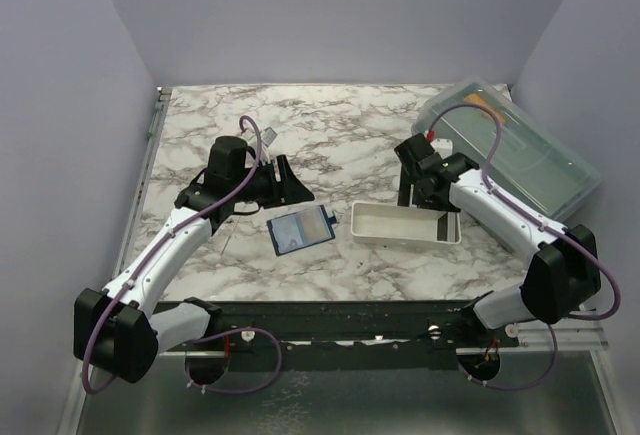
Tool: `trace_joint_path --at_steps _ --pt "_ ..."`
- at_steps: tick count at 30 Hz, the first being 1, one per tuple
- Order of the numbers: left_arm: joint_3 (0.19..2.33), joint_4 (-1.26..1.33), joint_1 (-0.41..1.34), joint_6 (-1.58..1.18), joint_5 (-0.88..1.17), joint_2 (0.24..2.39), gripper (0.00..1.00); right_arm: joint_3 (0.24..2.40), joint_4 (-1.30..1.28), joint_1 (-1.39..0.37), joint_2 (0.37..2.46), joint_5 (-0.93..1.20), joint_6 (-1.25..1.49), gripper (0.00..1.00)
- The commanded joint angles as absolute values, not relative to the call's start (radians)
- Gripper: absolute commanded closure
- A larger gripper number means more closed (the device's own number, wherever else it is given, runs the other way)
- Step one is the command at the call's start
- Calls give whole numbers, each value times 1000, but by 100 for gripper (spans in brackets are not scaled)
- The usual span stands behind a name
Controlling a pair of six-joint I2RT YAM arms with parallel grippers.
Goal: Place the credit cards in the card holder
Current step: Move the storage box to the center of the board, then pick up the credit card from the storage box.
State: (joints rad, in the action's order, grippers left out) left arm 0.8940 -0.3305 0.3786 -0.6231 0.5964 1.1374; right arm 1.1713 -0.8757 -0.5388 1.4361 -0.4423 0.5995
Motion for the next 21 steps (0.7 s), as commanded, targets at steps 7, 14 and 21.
trace_joint_path --at_steps 7,14,21 --pt "911 -324 373 -592 665 1152 41 1103 -1086 -455 1523 -669 719 12" --pt "896 -324 377 -597 671 1141 41 1072 -997 -420 1583 -620 660 20" --pt "893 -323 379 -600 676 1143 41 1054 -954 -402 1619 -597 618 31"
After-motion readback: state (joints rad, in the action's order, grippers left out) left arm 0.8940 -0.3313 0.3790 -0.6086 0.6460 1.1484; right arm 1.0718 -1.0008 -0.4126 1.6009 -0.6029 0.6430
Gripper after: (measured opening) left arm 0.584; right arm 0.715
